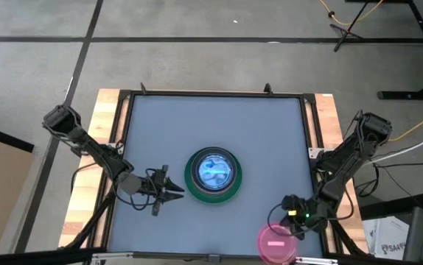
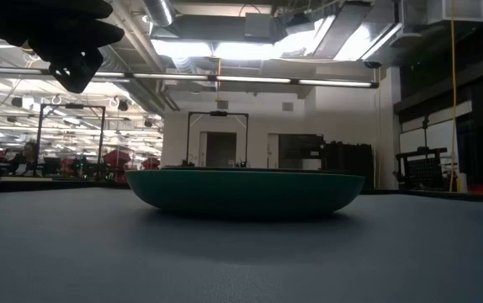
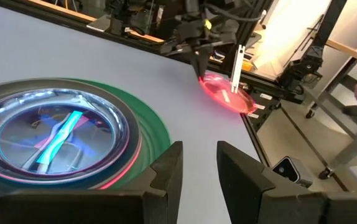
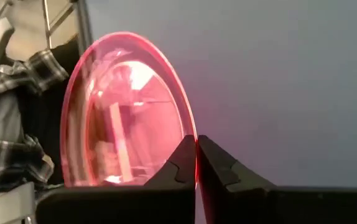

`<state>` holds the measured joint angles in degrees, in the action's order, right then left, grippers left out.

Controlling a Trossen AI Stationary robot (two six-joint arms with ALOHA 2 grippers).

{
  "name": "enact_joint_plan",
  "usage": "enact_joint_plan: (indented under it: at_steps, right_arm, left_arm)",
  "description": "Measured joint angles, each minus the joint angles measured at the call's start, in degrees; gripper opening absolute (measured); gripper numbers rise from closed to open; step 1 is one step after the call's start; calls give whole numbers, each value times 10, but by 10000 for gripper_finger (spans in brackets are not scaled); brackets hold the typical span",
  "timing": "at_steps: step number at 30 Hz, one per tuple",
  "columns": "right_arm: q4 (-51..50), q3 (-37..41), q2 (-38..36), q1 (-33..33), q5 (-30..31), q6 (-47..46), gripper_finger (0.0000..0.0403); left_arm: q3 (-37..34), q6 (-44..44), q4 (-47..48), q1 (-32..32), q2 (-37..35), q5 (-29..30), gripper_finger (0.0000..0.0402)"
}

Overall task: Stack plastic plates
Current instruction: Stack the light pink plate on top of the blue plate

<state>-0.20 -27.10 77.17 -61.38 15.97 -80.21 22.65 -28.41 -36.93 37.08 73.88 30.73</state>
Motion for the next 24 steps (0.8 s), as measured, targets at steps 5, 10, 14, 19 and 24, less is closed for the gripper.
enact_joint_plan:
  at_steps: [5,10,14,19,24]
  right_arm:
    - [-33,-49,0,35,-4,60,0]
    - [-34,-86,-1,99,-46,162,0]
    - [-34,-109,-1,160,-91,236,0]
    - [-34,-130,-1,243,-157,310,0]
    - [-34,-147,-1,336,-221,388,0]
  left_arm:
    - [0,0,0,0,0,1,92]
    - [0,0,0,0,0,1,92]
    - [0,0,0,0,0,1,92]
    - [0,0,0,0,0,1,92]
    - [0,1,0,0,0,16,92]
